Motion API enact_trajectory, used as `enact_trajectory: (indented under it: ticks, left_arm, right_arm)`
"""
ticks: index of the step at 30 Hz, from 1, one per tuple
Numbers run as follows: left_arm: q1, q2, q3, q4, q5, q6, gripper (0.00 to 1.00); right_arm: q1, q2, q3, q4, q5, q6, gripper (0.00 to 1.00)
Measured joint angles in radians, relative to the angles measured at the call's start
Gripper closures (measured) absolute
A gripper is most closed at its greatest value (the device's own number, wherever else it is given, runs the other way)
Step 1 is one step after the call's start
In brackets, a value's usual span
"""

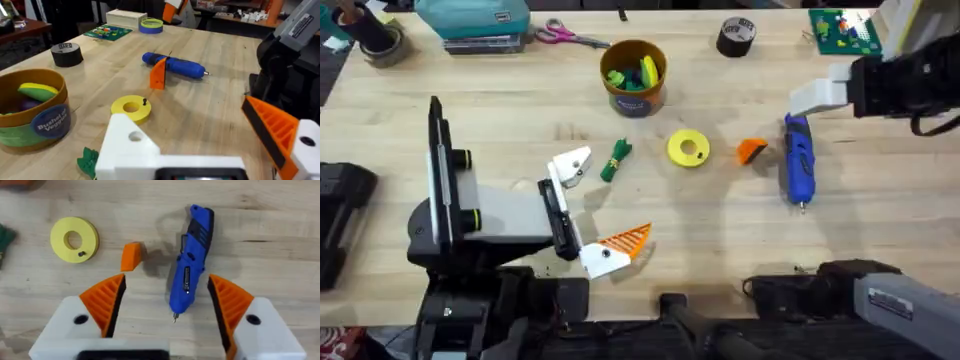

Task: Pick up the gripper from the table and insert it into the empty holder that is missing its gripper. Then pick up a screw, insert it into the mounting hole, and use the screwdriver to tighten it. Finally, clean up the table by picking up the vegetable and placing it into the bucket.

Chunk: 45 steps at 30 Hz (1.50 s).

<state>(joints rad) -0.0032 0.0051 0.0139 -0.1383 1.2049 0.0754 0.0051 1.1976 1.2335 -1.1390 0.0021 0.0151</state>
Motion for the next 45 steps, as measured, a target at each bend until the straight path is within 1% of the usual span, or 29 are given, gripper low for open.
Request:
enact_trajectory:
  ticks: [8, 11, 15, 18, 22, 26, 29, 33, 38, 41, 45]
  left_arm:
    - [0.0, 0.0, 0.0, 0.0, 0.0, 0.0, 0.015]
    - [0.0, 0.0, 0.0, 0.0, 0.0, 0.0, 0.015]
    - [0.0, 0.0, 0.0, 0.0, 0.0, 0.0, 0.015]
    - [0.0, 0.0, 0.0, 0.0, 0.0, 0.0, 0.015]
    - [0.0, 0.0, 0.0, 0.0, 0.0, 0.0, 0.015]
    - [0.0, 0.0, 0.0, 0.0, 0.0, 0.0, 0.015]
    - [0.0, 0.0, 0.0, 0.0, 0.0, 0.0, 0.015]
    - [0.0, 0.0, 0.0, 0.0, 0.0, 0.0, 0.015]
    - [0.0, 0.0, 0.0, 0.0, 0.0, 0.0, 0.015]
    - [0.0, 0.0, 0.0, 0.0, 0.0, 0.0, 0.015]
    - [0.0, 0.0, 0.0, 0.0, 0.0, 0.0, 0.015]
  right_arm:
    - [0.013, 0.0, 0.0, -0.068, 0.0, 0.046, 0.004]
    - [0.056, 0.0, 0.0, -0.1, 0.0, 0.054, 0.004]
    - [0.134, -0.007, 0.006, -0.14, 0.0, 0.062, 0.004]
    - [0.193, -0.007, 0.034, -0.155, -0.001, 0.082, 0.004]
    - [0.243, -0.006, 0.112, -0.195, -0.002, 0.109, 0.004]
    - [0.277, 0.015, 0.178, -0.236, -0.002, 0.13, 0.004]
    - [0.286, 0.041, 0.192, -0.242, -0.002, 0.139, 0.004]
    - [0.286, 0.07, 0.192, -0.243, -0.002, 0.143, 0.004]
    - [0.286, 0.071, 0.18, -0.226, -0.001, 0.143, 0.004]
    - [0.286, 0.069, 0.123, -0.18, 0.0, 0.146, 0.004]
    - [0.286, 0.069, 0.018, -0.115, 0.011, 0.172, 0.004]
